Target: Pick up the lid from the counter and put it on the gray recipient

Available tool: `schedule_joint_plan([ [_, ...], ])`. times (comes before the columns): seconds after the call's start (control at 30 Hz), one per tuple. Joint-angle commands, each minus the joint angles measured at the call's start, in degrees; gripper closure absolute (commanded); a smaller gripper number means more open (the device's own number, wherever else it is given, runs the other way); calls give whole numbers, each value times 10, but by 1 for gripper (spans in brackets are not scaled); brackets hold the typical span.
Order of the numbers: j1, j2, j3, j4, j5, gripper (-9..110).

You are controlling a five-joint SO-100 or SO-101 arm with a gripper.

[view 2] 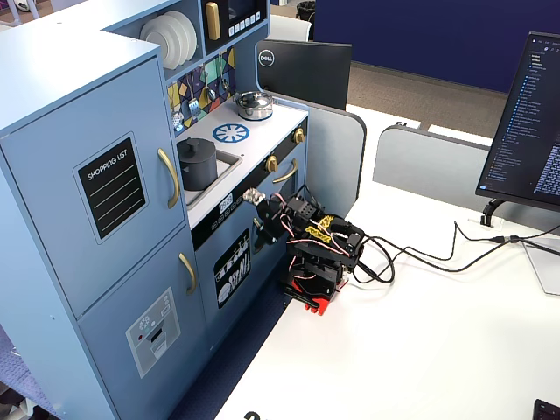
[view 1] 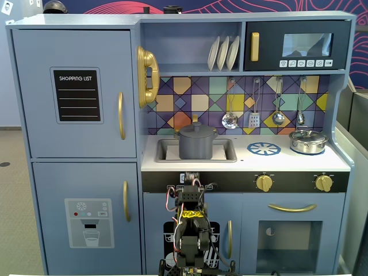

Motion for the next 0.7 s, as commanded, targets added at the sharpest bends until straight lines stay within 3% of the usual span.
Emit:
schedule_joint_plan([
  [0.0, 9, 20, 25, 83, 3, 101],
  [0.17, 9, 20, 25, 197, 16, 100],
  [0.67, 25, 20, 25, 200, 43, 96],
])
